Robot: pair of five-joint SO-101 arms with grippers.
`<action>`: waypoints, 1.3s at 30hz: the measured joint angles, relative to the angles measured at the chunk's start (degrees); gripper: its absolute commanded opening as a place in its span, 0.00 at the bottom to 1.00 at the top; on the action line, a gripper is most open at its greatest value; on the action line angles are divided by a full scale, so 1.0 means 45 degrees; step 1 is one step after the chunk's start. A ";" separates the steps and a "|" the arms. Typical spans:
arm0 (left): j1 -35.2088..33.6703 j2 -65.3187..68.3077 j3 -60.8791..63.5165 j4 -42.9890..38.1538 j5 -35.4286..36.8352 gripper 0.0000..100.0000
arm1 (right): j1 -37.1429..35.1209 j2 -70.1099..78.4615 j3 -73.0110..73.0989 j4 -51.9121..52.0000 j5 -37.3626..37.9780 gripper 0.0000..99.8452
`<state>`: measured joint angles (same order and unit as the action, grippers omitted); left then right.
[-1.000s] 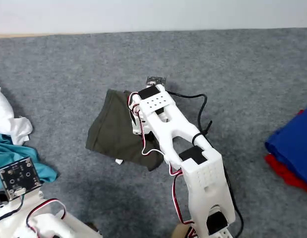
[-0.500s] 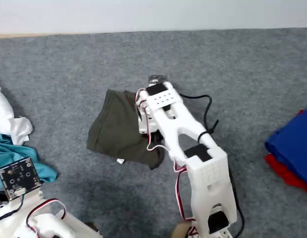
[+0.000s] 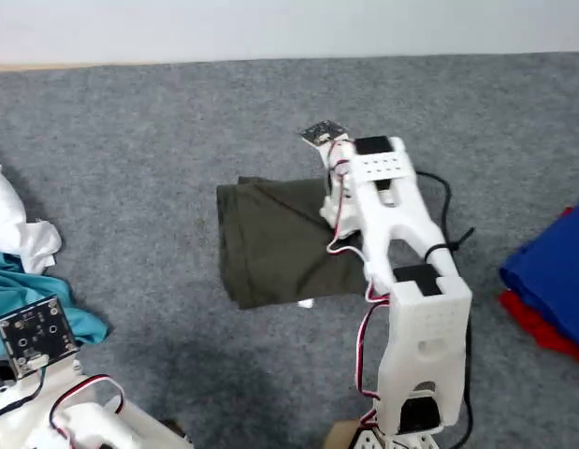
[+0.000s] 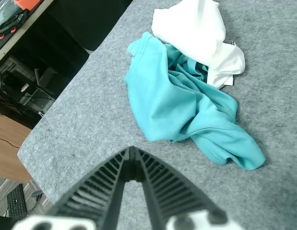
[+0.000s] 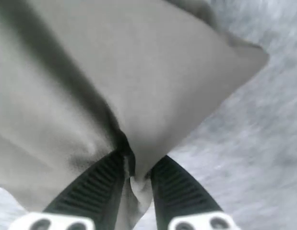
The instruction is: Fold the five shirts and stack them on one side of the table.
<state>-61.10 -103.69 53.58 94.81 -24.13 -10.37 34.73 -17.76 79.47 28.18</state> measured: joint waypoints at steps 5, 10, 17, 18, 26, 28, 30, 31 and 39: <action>0.0000 0.0000 0.0000 0.0000 0.0000 0.00 | 0.0801 0.0000 0.0020 -0.1602 0.3907 0.01; 0.0000 0.0000 0.0000 0.0000 0.0000 0.00 | 0.1485 0.0000 0.0020 -0.3692 0.5705 0.01; 0.0000 0.0000 0.0000 0.0000 0.0000 0.00 | 0.2149 0.0000 0.0020 -0.4708 0.6212 0.06; 0.0000 0.0000 0.0000 0.0000 0.0000 0.00 | 0.2188 0.0000 0.0020 -0.4708 0.6212 0.10; 0.0000 0.0000 0.0000 0.0000 -0.0020 0.00 | 0.2247 -0.0274 0.0020 -0.4708 0.6134 0.15; 0.0000 0.0000 0.0000 0.0000 -0.0020 0.00 | 0.2247 -0.0664 0.0020 -0.4708 0.6037 0.15; 0.0000 0.0000 0.0000 0.0000 -0.0020 0.00 | 0.2247 -0.1074 0.0020 -0.4708 0.5841 0.15; 0.0000 0.0000 0.0000 0.0000 -0.0020 0.00 | 0.2247 -0.1309 0.0020 -0.4708 0.5665 0.15; 0.0000 0.0000 0.0000 0.0000 -0.0020 0.00 | -0.0020 -0.3087 0.0039 -0.3946 0.1915 0.15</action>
<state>-61.10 -103.69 53.58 94.81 -24.22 -10.46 20.84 -17.58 61.71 36.79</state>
